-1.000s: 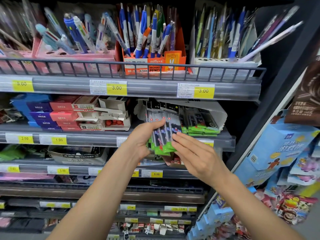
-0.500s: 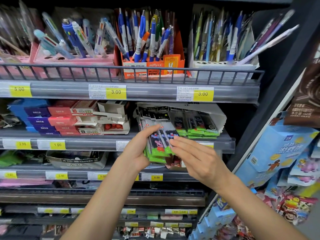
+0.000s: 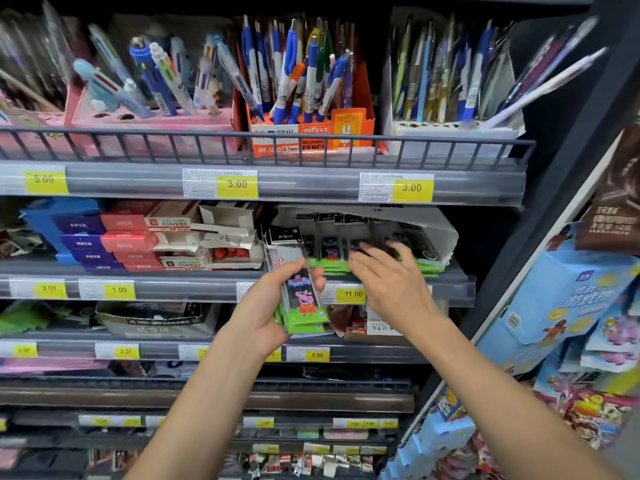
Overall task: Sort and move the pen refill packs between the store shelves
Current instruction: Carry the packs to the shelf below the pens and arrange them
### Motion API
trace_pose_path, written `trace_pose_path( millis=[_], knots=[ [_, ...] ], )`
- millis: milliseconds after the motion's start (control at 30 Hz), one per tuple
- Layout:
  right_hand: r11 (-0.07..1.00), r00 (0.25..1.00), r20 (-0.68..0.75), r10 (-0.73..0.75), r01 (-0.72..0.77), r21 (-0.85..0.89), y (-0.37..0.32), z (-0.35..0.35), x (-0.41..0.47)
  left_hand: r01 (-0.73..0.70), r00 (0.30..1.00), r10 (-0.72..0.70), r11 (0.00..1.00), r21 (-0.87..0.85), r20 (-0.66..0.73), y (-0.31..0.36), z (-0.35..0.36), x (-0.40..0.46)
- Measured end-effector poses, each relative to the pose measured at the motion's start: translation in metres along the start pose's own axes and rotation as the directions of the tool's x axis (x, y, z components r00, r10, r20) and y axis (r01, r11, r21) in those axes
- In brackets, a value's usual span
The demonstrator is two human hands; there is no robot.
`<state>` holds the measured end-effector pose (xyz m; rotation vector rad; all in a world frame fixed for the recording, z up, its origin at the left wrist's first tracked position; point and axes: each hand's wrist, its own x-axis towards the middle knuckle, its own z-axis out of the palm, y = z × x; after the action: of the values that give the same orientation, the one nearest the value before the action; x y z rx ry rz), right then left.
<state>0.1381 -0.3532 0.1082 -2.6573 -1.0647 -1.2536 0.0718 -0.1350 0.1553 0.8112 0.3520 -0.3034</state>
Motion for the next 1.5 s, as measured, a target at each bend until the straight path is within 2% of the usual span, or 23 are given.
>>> trace_pose_path(
  millis=[167, 300, 400, 500, 533, 600, 633, 667, 700, 733, 767, 800, 833, 1000, 1133, 1367, 1433, 1500],
  knots=[
    [0.99, 0.981, 0.135, 0.14, -0.135, -0.043, -0.002, 0.0, 0.011, 0.002, 1.0, -0.001, 1.0, -0.019, 0.012, -0.001, -0.003, -0.003],
    [0.998, 0.962, 0.267, 0.055, -0.058, 0.002, -0.001, -0.002, 0.02, -0.003, 1.0, 0.003, 1.0, 0.005, 0.015, -0.004, -0.003, -0.006],
    [0.994, 0.93, 0.359, 0.082, -0.104, 0.041, 0.003, -0.004, 0.019, 0.008, 0.999, -0.009, 1.0, 0.02, 0.033, -0.003, -0.006, -0.009],
    [0.994, 0.91, 0.402, 0.104, -0.109, -0.011, 0.004, -0.008, 0.022, -0.007, 0.997, 0.004, 0.999, 0.037, 0.08, -0.002, -0.007, -0.014],
    [0.994, 0.919, 0.381, 0.105, -0.109, -0.012, 0.003, -0.013, 0.023, -0.01, 0.995, 0.007, 0.999, 0.032, 0.096, -0.002, -0.007, -0.016],
    [0.967, 0.959, 0.204, 0.197, -0.224, 0.118, -0.012, -0.028, 0.022, -0.011, 0.994, 0.008, 1.0, 0.023, 0.106, -0.002, -0.007, -0.017],
    [0.895, 0.936, 0.112, 0.333, -0.351, 0.276, -0.027, -0.036, 0.018, -0.017, 0.995, 0.014, 0.999, 0.031, 0.099, -0.003, -0.008, -0.017],
    [0.74, 0.863, 0.115, 0.491, -0.483, 0.468, -0.044, -0.046, 0.012, -0.025, 0.996, 0.021, 0.999, 0.045, 0.084, -0.003, -0.008, -0.017],
    [0.498, 0.765, 0.244, 0.596, -0.591, 0.635, -0.062, -0.057, 0.008, -0.029, 0.998, 0.025, 0.998, 0.061, 0.062, -0.004, -0.009, -0.016],
    [0.217, 0.663, 0.438, 0.607, -0.669, 0.711, -0.078, -0.066, 0.005, -0.033, 0.999, 0.03, 0.996, 0.087, 0.039, -0.005, -0.009, -0.015],
    [-0.025, 0.572, 0.602, 0.557, -0.713, 0.701, -0.09, -0.071, 0.003, -0.043, 0.999, 0.042, 0.991, 0.123, 0.013, -0.007, -0.008, -0.013],
    [-0.165, 0.515, 0.693, 0.504, -0.731, 0.663, -0.097, -0.073, 0.002, -0.062, 0.998, 0.064, 0.985, 0.159, -0.013, -0.009, -0.007, -0.011],
    [-0.223, 0.488, 0.729, 0.481, -0.736, 0.639, -0.099, -0.073, 0.002, -0.081, 0.995, 0.089, 0.98, 0.18, -0.034, -0.011, -0.006, -0.009],
    [-0.358, 0.363, 0.787, 0.499, -0.741, 0.568, -0.095, -0.074, 0.003, -0.108, 0.992, 0.112, 0.992, 0.073, -0.061, -0.02, -0.007, -0.008],
    [-0.449, 0.307, 0.822, 0.479, -0.719, 0.53, -0.093, -0.073, 0.005, -0.132, 0.981, 0.146, 0.985, 0.114, -0.128, -0.025, -0.004, -0.004],
    [-0.468, 0.317, 0.774, 0.547, -0.651, 0.598, -0.087, -0.067, 0.021, -0.168, 0.966, 0.186, 0.98, 0.11, -0.177, -0.023, 0.001, -0.003],
    [-0.463, 0.291, 0.759, 0.583, -0.648, 0.605, -0.082, -0.06, 0.028, -0.168, 0.959, 0.188, 0.98, 0.111, -0.212, -0.019, -0.001, 0.0],
    [-0.479, 0.232, 0.742, 0.629, -0.636, 0.605, -0.076, -0.051, 0.036, -0.174, 0.951, 0.2, 0.976, 0.128, -0.235, -0.016, -0.005, 0.0]
  ],
)
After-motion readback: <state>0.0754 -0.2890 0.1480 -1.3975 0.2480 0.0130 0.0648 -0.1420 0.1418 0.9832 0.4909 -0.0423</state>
